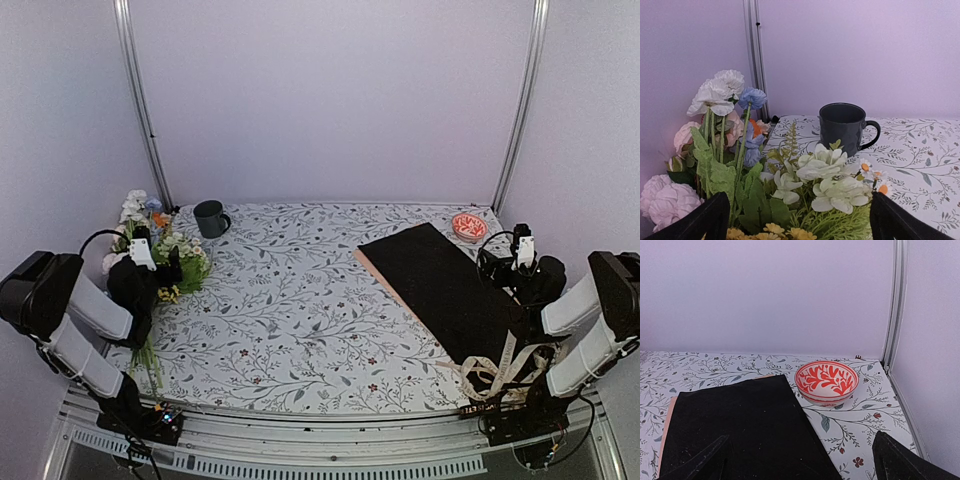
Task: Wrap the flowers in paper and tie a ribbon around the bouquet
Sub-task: Pick up the folded wrapping paper from the folded wrapping paper.
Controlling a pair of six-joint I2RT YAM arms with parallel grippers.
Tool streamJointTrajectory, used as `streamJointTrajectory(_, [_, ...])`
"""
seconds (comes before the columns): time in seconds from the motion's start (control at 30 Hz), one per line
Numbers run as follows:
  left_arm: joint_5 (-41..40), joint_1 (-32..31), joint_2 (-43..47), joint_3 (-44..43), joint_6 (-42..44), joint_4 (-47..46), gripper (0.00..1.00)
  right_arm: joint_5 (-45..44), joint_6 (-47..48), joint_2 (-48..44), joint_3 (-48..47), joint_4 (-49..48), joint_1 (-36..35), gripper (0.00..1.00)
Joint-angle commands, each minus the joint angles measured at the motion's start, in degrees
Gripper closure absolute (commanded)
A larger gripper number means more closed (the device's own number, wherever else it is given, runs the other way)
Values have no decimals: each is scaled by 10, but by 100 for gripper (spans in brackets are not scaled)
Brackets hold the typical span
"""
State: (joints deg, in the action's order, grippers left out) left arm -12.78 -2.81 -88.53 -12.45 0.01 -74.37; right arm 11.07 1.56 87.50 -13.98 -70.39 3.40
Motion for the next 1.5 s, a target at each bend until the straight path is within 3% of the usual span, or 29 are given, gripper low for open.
streamJointTrajectory(0.0, [-2,7,-5,-11,7,-17,1,-3,4,6,-10,-16,2,1])
streamJointTrajectory(0.13, [10,1,21,-2,20,-21,1,-2,4,5,-10,-16,2,1])
streamJointTrajectory(0.2, [-10,-5,71,-4,18,27,1,8,7,-4,-14,-3,2,1])
streamJointTrajectory(0.4, [-130,-66,201,7,11,81,3,-11,-25,-136,-79,201,2,1])
streamJointTrajectory(0.5, [-149,-115,256,-14,8,142,11,145,-80,-175,-139,312,0,14])
streamJointTrajectory(0.57, [-190,-156,282,-48,15,215,15,176,-113,-167,-202,418,-26,23])
streamJointTrajectory(0.73, [-265,-224,306,-128,-1,371,21,-36,-56,-82,-381,712,-196,28])
streamJointTrajectory(0.9, [-230,-272,297,-177,-34,476,22,-157,-35,52,-517,865,-310,31])
streamJointTrajectory(1.13, [-179,-299,256,-200,-100,534,22,-245,-24,228,-669,951,-379,40])
streamJointTrajectory(1.3, [-158,-312,225,-202,-104,529,21,-260,7,308,-734,969,-401,40])
streamJointTrajectory(1.47, [-175,-317,202,-208,-98,531,20,-297,7,361,-771,992,-401,47])
